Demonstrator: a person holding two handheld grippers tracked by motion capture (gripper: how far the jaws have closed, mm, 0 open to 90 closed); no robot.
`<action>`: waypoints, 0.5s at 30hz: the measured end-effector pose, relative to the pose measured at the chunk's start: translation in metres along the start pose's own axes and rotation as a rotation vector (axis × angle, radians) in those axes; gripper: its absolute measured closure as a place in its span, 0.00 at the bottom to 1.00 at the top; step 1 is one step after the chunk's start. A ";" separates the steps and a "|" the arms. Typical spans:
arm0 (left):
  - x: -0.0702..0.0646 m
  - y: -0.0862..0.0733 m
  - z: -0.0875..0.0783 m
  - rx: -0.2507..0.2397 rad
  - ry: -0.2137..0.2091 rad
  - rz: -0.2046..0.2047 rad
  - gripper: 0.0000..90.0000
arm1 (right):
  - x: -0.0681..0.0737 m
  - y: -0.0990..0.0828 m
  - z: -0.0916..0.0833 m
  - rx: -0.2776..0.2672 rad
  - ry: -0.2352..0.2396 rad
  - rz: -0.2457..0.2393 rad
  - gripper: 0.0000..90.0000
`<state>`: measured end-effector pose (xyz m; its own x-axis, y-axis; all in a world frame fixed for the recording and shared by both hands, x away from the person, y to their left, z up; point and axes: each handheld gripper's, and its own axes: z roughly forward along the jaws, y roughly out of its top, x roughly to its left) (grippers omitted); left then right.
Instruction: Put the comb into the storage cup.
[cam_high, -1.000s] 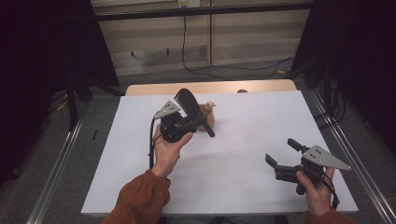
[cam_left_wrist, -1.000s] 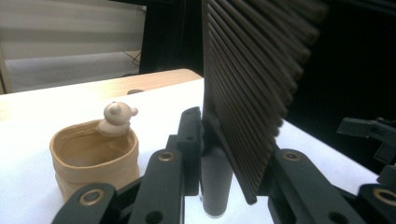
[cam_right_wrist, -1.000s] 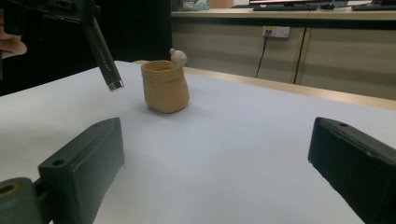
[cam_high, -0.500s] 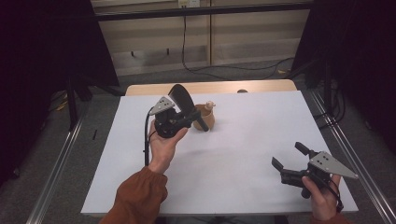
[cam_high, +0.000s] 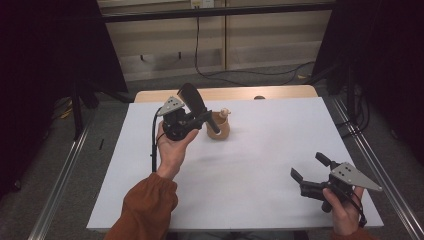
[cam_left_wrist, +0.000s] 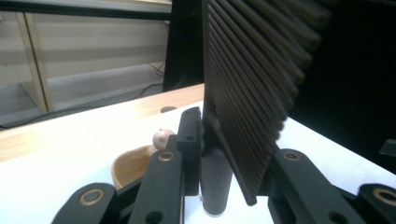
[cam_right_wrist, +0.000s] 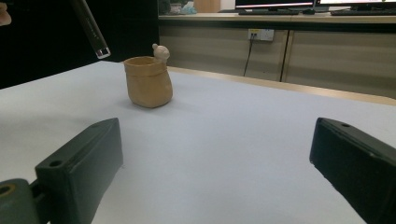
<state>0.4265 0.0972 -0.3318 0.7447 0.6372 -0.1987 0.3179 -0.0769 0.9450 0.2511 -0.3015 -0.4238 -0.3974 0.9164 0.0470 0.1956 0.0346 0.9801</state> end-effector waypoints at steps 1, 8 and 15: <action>0.001 0.001 0.000 0.001 0.003 -0.003 0.81 | 0.000 0.000 0.000 0.001 -0.002 -0.001 0.02; 0.005 0.006 0.001 -0.013 0.002 -0.024 0.81 | 0.000 -0.001 0.001 0.006 0.005 -0.002 0.02; 0.010 0.014 0.005 -0.008 0.019 -0.016 0.81 | 0.000 -0.001 0.001 0.006 0.005 -0.011 0.02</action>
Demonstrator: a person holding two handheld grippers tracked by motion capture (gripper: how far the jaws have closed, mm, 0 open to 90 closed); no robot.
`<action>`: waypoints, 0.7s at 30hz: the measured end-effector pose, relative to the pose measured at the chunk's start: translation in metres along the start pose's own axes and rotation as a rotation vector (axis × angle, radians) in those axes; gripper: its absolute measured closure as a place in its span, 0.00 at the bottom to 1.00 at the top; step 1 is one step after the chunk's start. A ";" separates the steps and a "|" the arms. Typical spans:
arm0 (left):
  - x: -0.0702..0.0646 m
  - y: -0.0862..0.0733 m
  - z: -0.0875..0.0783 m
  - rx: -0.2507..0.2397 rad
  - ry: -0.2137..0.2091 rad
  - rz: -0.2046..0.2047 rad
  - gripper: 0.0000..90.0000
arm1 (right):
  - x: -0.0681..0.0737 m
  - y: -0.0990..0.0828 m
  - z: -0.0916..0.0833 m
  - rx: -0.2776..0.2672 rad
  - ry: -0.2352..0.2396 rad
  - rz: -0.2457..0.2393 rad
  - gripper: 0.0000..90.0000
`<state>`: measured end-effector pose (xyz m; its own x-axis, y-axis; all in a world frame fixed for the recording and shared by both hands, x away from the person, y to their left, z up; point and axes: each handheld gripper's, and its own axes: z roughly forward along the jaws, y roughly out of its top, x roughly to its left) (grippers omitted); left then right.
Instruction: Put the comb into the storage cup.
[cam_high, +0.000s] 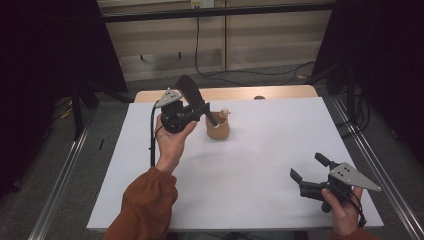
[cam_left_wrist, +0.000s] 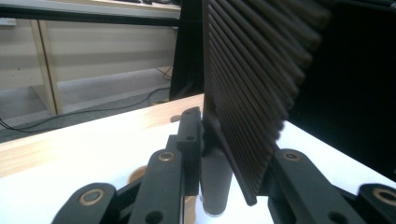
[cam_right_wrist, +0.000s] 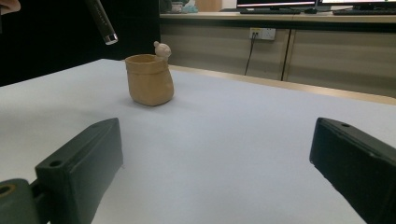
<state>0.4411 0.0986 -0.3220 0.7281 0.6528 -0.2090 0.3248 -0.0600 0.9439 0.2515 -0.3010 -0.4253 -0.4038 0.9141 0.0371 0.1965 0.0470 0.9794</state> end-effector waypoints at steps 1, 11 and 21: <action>0.000 0.001 0.000 -0.001 0.007 0.000 0.81 | 0.000 0.000 0.000 0.000 0.000 0.000 0.02; 0.004 0.008 0.008 0.014 0.025 0.016 0.81 | 0.001 0.001 -0.001 -0.009 0.021 0.001 0.02; 0.007 0.018 0.012 0.000 0.038 0.019 0.81 | 0.001 0.000 0.000 -0.008 0.019 -0.005 0.02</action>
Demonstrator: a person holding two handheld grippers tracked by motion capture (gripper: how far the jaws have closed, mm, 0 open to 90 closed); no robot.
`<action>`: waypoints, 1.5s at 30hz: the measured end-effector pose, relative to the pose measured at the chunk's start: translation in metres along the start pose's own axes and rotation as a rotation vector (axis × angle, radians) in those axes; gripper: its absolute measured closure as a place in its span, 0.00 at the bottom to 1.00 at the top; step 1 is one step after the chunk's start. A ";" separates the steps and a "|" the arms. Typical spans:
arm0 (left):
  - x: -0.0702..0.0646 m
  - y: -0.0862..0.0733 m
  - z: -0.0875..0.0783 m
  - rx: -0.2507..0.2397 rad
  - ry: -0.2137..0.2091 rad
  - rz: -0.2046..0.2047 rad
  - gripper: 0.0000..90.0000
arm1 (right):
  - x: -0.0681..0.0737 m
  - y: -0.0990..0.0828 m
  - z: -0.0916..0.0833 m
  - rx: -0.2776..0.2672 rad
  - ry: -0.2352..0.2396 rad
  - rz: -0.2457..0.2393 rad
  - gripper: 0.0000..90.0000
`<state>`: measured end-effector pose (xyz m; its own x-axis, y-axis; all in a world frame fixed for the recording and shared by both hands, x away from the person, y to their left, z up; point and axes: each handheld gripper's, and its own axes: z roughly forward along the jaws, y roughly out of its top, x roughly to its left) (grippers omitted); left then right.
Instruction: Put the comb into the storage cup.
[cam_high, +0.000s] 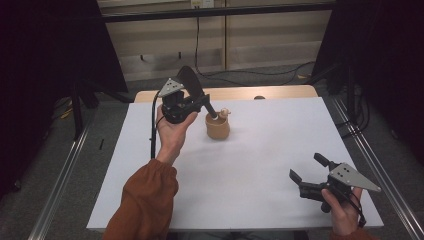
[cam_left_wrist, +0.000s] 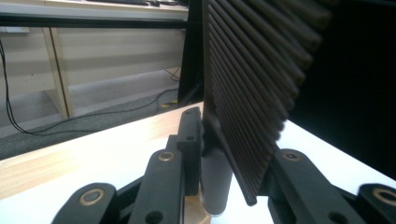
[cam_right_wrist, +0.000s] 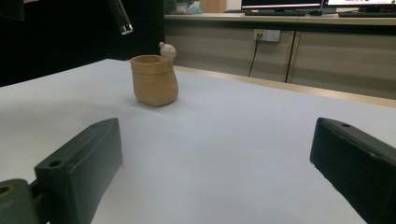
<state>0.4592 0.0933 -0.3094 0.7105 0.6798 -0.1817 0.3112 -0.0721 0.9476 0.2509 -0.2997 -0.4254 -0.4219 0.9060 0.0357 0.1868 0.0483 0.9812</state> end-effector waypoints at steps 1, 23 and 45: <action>0.001 0.001 0.000 0.000 0.002 -0.002 0.81 | 0.000 0.000 0.000 -0.001 -0.001 0.003 0.02; 0.016 -0.007 0.023 0.018 0.042 0.015 0.81 | 0.001 -0.001 0.000 0.008 0.006 -0.009 0.02; 0.020 -0.027 0.039 0.068 0.082 0.027 0.81 | 0.001 -0.001 0.000 0.015 0.010 -0.016 0.02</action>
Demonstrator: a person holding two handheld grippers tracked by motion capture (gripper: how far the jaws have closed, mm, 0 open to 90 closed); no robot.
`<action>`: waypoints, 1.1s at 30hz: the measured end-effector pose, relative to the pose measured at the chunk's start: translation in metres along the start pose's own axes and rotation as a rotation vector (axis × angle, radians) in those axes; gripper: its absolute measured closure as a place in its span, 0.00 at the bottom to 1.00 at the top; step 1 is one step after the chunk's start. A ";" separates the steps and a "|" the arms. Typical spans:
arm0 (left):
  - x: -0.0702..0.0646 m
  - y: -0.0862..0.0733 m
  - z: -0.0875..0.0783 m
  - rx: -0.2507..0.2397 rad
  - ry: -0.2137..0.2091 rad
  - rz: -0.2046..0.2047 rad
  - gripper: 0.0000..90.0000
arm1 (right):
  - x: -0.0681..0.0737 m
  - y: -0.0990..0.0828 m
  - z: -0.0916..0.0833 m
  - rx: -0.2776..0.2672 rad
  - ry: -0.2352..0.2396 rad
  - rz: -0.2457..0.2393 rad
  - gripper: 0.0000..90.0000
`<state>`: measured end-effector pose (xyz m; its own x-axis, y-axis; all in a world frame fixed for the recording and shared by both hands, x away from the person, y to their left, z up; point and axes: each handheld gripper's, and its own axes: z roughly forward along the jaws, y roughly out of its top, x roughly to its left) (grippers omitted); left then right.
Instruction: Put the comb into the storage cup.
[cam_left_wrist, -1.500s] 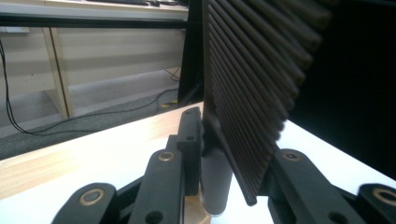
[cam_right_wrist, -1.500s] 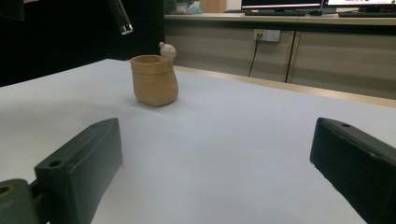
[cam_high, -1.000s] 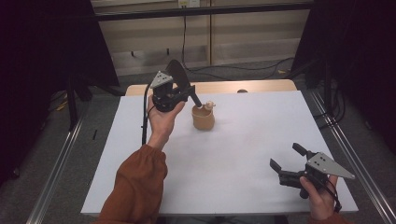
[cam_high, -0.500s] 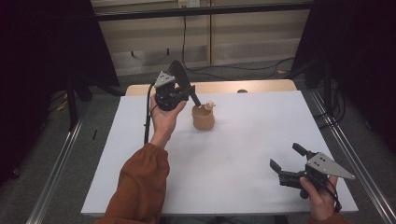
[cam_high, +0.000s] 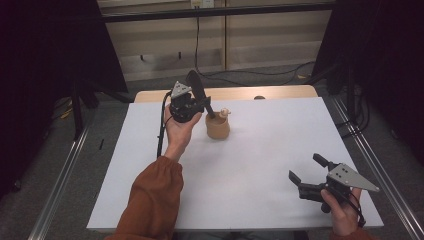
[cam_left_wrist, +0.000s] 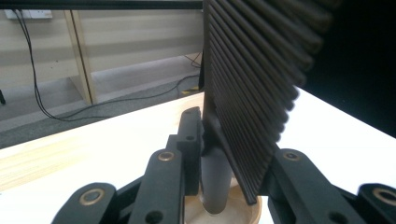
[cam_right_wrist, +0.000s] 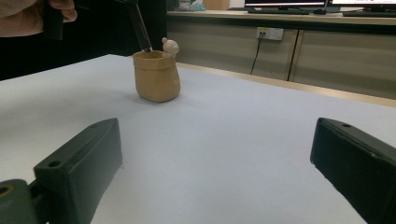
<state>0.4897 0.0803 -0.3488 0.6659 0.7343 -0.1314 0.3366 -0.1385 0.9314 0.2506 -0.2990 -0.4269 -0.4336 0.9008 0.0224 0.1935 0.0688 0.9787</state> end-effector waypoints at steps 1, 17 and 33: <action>0.000 -0.001 0.001 0.002 0.002 0.007 0.81 | 0.000 0.000 0.000 0.000 -0.001 0.000 0.02; 0.000 -0.010 0.003 0.026 -0.002 -0.012 0.81 | 0.001 0.000 0.000 0.005 0.002 -0.005 0.02; -0.004 -0.022 0.010 0.059 0.006 0.015 0.81 | 0.001 -0.001 0.001 0.006 0.010 -0.004 0.02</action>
<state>0.4863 0.0738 -0.3724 0.6670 0.7361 -0.1156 0.3658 -0.1883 0.9114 0.2510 -0.2973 -0.4282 -0.4428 0.8964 0.0205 0.1969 0.0749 0.9775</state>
